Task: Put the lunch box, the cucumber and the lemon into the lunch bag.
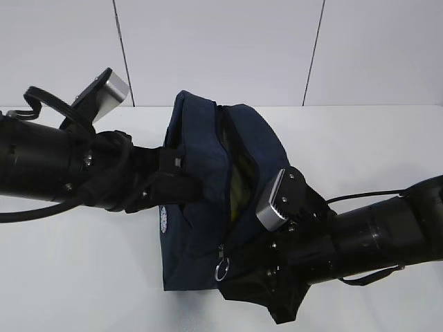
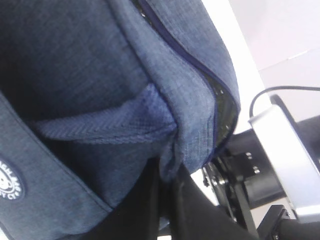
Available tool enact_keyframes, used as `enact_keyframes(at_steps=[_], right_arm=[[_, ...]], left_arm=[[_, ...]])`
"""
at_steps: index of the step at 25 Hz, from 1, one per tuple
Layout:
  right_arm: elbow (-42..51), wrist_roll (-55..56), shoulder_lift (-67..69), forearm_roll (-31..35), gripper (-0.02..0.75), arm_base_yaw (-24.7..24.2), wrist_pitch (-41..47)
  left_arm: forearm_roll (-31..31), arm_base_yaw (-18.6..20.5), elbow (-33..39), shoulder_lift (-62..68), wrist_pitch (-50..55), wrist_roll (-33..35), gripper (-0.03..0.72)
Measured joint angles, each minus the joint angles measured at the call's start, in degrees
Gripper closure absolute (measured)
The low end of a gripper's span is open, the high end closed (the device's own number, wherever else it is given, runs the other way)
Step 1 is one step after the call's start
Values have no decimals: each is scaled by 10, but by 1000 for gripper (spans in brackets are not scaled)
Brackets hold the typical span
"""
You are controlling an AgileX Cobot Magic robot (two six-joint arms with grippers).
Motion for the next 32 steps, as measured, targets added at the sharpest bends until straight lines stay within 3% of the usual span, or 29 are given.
enact_keyframes(at_steps=[16, 24, 32], right_arm=[[-39, 11, 32, -1, 307, 0, 5], [-40, 11, 34, -1, 393, 0, -36], [-44, 79, 34, -1, 404, 0, -14]], left_arm=[[-8, 0, 0, 4, 1, 0, 691], [-14, 0, 0, 6, 10, 0, 691], [-14, 0, 0, 7, 14, 0, 691]])
